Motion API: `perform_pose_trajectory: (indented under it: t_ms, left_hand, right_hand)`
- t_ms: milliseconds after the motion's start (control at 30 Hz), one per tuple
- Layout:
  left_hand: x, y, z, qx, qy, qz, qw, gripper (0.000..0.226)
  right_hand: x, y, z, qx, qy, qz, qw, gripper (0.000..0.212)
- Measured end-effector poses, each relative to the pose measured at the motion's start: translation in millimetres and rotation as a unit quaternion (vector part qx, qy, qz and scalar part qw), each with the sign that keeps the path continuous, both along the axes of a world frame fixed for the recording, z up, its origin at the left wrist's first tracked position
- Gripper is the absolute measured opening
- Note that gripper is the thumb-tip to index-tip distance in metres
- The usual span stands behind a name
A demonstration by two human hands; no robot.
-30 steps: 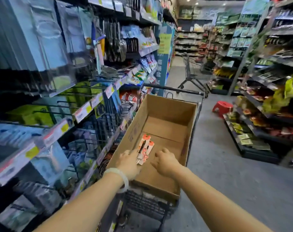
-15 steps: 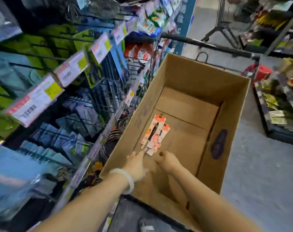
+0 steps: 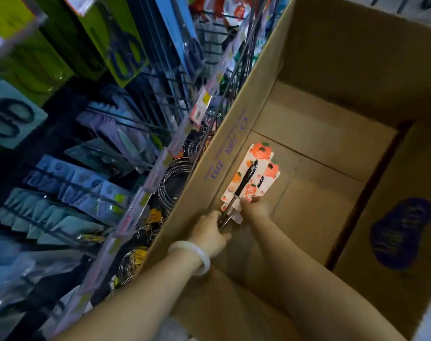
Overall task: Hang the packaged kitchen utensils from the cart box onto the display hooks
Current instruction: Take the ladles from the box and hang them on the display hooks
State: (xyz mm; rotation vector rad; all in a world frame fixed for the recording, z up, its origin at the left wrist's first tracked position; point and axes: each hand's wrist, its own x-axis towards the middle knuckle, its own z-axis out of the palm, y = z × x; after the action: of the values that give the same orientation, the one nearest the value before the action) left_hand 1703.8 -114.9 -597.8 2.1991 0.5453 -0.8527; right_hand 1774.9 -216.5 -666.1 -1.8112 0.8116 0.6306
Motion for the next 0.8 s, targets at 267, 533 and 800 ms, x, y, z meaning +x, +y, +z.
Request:
perform_pose_trajectory:
  t_ms: [267,533,800]
  left_hand:
    - [13.6,-2.8,9.3,-0.020,-0.016,0.038,0.999,0.048]
    - [8.7,-4.4,18.1,-0.085,-0.063,0.060,0.993,0.042]
    - [-1.7,-1.4,15.3,-0.090,-0.125,0.081,0.985,0.018]
  right_hand:
    - [-3.0,-18.7,1.6,0.060,-0.030,-0.025,0.997,0.009]
    - [10.7,-40.1,73.7,0.189,-0.161,-0.043,0.968,0.018]
    - [-2.3,-25.0,101.1,0.228,-0.170,0.007,0.959,0.023]
